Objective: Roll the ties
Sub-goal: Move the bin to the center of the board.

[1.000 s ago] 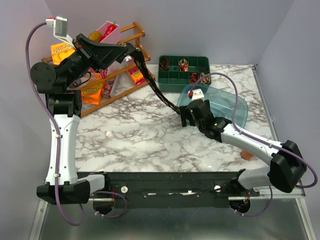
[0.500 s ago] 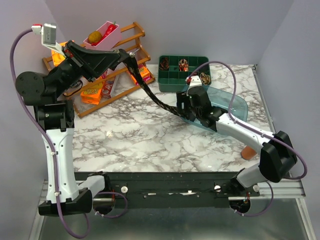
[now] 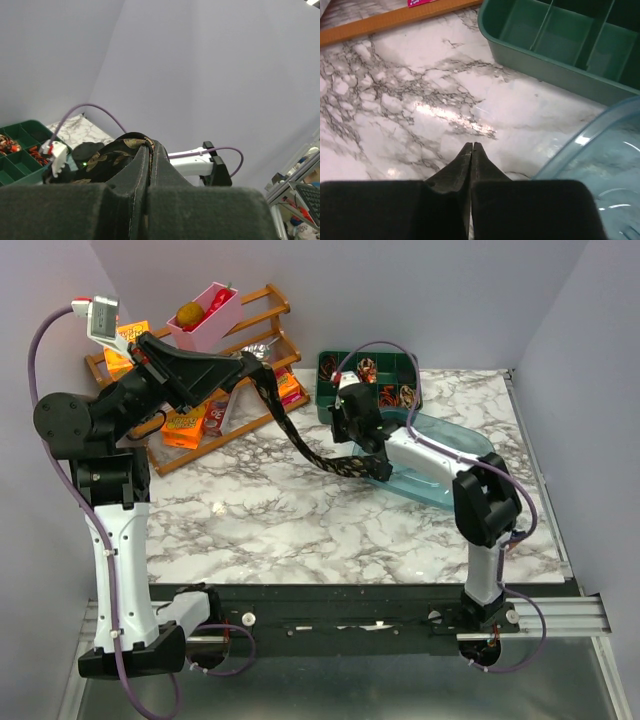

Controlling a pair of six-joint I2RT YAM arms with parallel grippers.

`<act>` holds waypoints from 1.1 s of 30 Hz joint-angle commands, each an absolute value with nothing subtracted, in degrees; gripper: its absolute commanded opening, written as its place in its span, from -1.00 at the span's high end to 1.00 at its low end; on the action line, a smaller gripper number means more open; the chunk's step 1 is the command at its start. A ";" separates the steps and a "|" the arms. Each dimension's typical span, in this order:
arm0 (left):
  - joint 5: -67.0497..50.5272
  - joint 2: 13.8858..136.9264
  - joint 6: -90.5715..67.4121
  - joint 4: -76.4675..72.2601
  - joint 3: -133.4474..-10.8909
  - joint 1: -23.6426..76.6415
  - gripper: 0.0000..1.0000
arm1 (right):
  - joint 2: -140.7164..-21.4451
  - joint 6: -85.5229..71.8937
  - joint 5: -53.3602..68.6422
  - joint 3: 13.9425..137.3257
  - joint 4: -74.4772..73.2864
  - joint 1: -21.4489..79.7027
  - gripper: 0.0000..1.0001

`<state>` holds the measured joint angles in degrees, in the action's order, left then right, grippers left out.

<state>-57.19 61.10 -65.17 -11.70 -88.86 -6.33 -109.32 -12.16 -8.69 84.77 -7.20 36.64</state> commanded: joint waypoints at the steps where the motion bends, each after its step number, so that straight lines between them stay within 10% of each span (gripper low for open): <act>1: -59.85 60.47 -68.38 -14.59 -88.24 -6.77 1.00 | -116.27 -13.27 -8.70 91.75 -16.77 36.65 0.98; 33: -58.89 60.56 -54.07 3.94 -92.90 -7.73 1.00 | -115.40 -18.37 -12.92 82.00 -26.89 31.64 0.99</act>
<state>-59.61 60.23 -60.53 -4.36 -94.41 -6.96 -117.01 -19.03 -10.85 83.02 -24.67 32.45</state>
